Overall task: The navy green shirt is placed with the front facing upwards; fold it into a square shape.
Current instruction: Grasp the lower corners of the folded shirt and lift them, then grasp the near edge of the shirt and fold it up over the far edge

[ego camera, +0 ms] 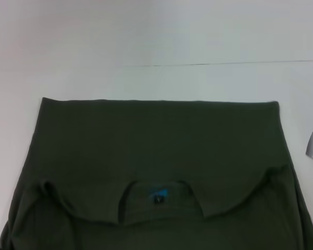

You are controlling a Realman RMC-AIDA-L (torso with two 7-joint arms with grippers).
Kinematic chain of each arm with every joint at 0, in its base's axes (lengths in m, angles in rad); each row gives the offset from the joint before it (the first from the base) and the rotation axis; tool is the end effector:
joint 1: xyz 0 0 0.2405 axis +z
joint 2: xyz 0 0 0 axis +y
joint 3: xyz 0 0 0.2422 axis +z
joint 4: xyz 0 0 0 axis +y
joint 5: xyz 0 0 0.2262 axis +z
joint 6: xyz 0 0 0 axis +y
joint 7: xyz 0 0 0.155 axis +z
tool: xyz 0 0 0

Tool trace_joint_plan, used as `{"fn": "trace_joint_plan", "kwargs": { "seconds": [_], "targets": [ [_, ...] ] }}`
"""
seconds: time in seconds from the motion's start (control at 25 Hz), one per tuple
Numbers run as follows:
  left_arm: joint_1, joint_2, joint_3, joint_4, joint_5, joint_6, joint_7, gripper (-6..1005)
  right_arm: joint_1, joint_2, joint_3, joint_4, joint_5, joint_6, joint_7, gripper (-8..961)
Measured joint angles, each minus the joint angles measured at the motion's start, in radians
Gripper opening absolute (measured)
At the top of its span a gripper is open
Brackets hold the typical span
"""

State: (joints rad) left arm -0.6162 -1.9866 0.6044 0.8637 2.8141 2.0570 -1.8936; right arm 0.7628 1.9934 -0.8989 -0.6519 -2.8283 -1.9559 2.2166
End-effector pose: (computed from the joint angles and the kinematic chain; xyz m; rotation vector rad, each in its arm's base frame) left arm -0.2979 0.2782 0.0641 2.6412 1.2830 -0.3207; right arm 0.2755 0.2941 0.0170 2.3894 -1.3984 0.7524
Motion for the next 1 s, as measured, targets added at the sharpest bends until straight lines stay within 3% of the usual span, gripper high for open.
{"fn": "trace_joint_plan", "kwargs": {
  "seconds": [0.28,0.44,0.56,0.8,1.0],
  "targets": [
    [0.001,-0.006,0.036,-0.003,0.003,0.006,-0.006,52,0.005,0.009,-0.026,-0.007,0.000,-0.014,-0.012,15],
    [-0.004,-0.005,0.025,-0.005,-0.028,0.007,0.001,51,0.009,0.001,0.005,-0.012,0.024,-0.012,-0.033,15],
    [-0.012,0.006,-0.029,-0.004,-0.071,0.006,0.014,51,0.006,-0.019,0.083,-0.042,0.076,-0.015,-0.052,14],
    [-0.025,0.040,-0.248,-0.011,-0.177,-0.007,0.049,51,-0.009,-0.089,0.308,-0.040,0.195,0.023,-0.065,14],
    [-0.009,0.045,-0.354,-0.040,-0.264,-0.077,0.043,51,-0.024,-0.109,0.463,-0.015,0.210,0.139,-0.014,15]
  ]
}}
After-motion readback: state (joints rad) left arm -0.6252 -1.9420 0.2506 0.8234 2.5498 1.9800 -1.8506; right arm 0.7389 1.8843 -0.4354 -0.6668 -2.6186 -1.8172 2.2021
